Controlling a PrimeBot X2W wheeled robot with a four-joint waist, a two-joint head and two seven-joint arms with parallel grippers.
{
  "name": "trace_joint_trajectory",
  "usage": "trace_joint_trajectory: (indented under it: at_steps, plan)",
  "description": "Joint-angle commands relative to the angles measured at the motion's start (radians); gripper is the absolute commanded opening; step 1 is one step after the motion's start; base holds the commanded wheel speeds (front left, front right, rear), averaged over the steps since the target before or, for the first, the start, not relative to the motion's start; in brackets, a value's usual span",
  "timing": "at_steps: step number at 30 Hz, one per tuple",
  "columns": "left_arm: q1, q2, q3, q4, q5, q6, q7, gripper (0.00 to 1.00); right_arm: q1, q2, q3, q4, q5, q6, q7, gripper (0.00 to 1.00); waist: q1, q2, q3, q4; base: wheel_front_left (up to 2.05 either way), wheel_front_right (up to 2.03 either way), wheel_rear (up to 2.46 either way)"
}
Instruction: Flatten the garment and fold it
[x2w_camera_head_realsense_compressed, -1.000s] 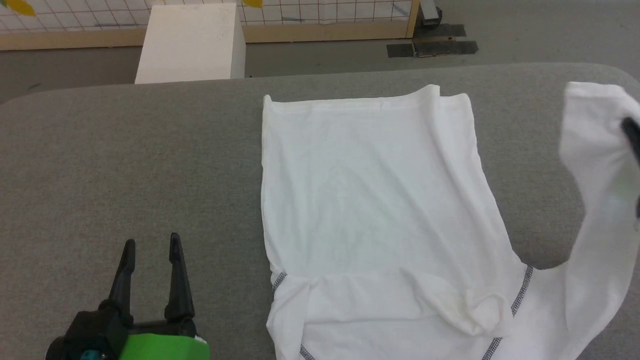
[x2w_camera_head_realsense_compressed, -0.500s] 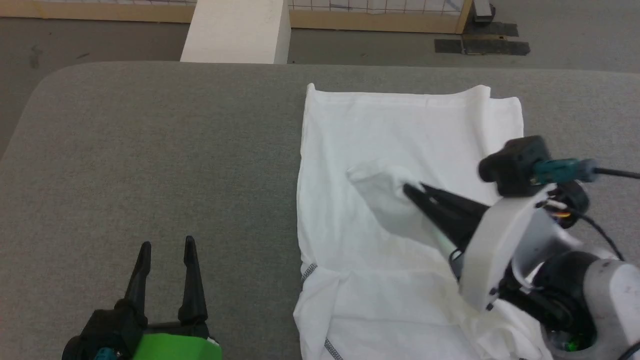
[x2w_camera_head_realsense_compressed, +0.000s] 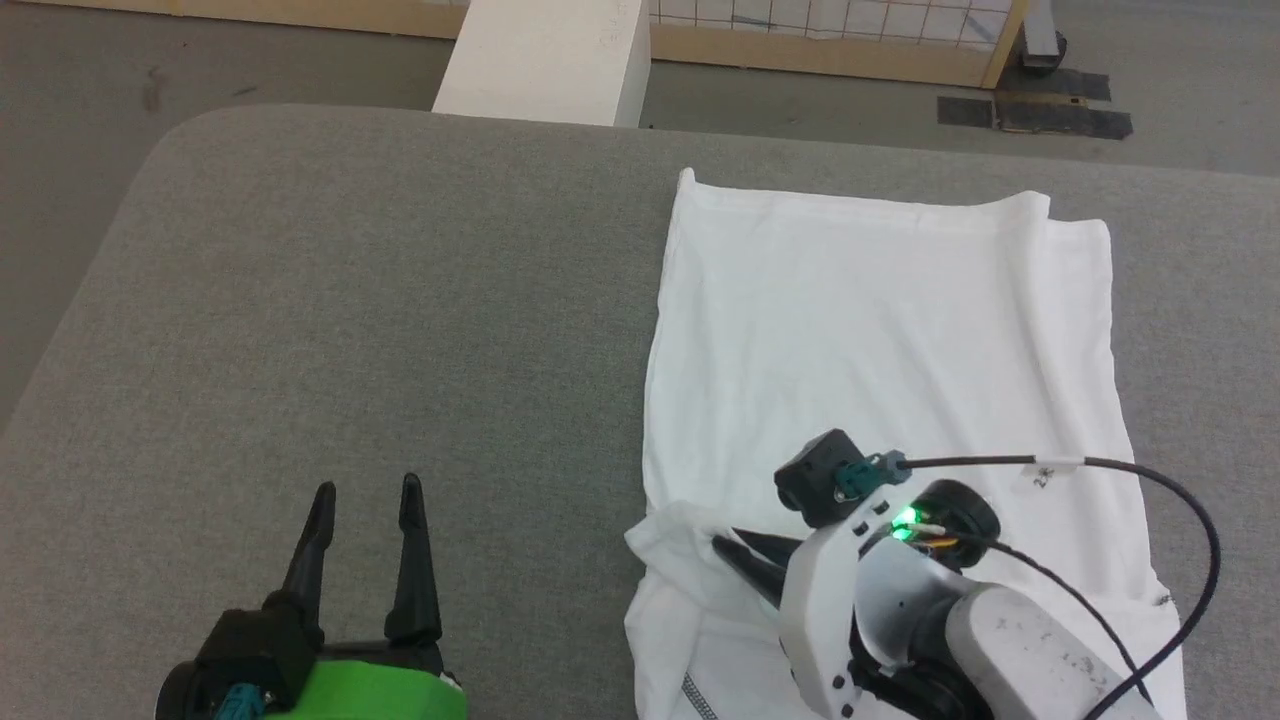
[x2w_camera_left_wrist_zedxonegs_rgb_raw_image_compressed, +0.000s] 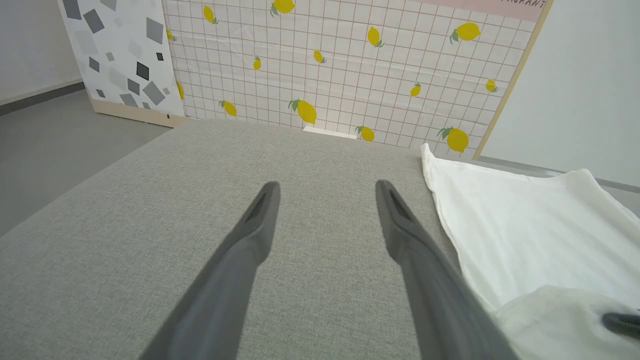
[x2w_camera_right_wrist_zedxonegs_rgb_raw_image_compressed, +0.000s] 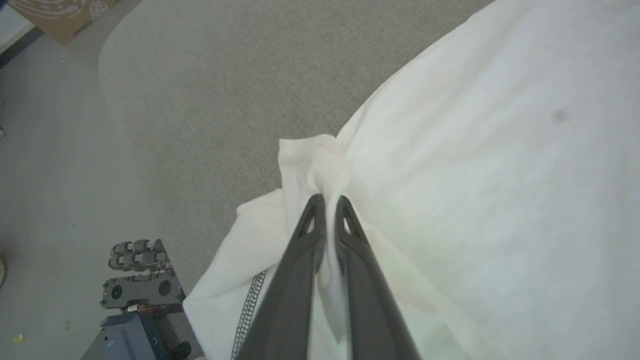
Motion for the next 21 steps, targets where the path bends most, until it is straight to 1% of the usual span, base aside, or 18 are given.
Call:
trace_joint_trajectory:
  at_steps: [1, 4, 7, 11, 15, 16, 19, 21]
  plan:
    - [-0.023, -0.004, -0.003, 0.006, -0.007, -0.007, -0.003, 1.00, -0.023, 0.008, 0.012, 0.027, -0.010, -0.001, -0.022, 1.00, 0.0000, 0.0000, -0.005, 0.002, 0.00, 0.00, 0.00]
    - [-0.027, -0.001, -0.007, 0.012, -0.006, -0.008, -0.001, 1.00, -0.043, 0.027, 0.015, 0.077, -0.001, -0.001, -0.067, 1.00, 0.0000, 0.0000, -0.010, -0.005, 0.00, 0.00, 0.00]
    - [-0.027, 0.002, -0.006, 0.010, -0.005, -0.005, 0.001, 1.00, -0.065, 0.037, -0.005, 0.080, 0.020, -0.001, -0.098, 1.00, 0.0000, 0.0000, -0.015, -0.019, 0.00, 0.00, 0.00]
    - [-0.024, 0.008, -0.004, -0.002, -0.002, 0.002, 0.005, 1.00, -0.075, 0.030, -0.099, 0.036, 0.038, -0.001, -0.123, 1.00, 0.0000, 0.0000, -0.019, -0.045, 0.00, 0.00, 0.00]
    - [-0.020, 0.018, 0.001, -0.018, 0.000, 0.007, 0.011, 1.00, -0.046, 0.003, -0.249, -0.050, 0.009, -0.001, -0.143, 1.00, 0.0000, 0.0000, -0.021, -0.072, 0.00, 0.00, 0.00]
    - [-0.019, 0.019, 0.001, -0.023, 0.002, 0.009, 0.012, 1.00, -0.027, 0.000, -0.303, -0.075, -0.001, -0.001, -0.150, 1.00, 0.0000, 0.0000, -0.022, -0.079, 0.00, 0.00, 0.00]
    - [-0.011, 0.021, 0.002, -0.034, 0.003, 0.015, 0.013, 1.00, 0.041, 0.000, -0.448, -0.144, -0.031, -0.001, -0.168, 1.00, 0.0000, 0.0000, -0.030, -0.099, 0.00, 0.00, 0.00]
    - [-0.005, 0.021, 0.002, -0.042, 0.003, 0.018, 0.012, 1.00, 0.099, 0.013, -0.555, -0.191, -0.062, -0.001, -0.184, 1.00, 0.0000, 0.0000, -0.033, -0.113, 0.00, 0.00, 0.00]
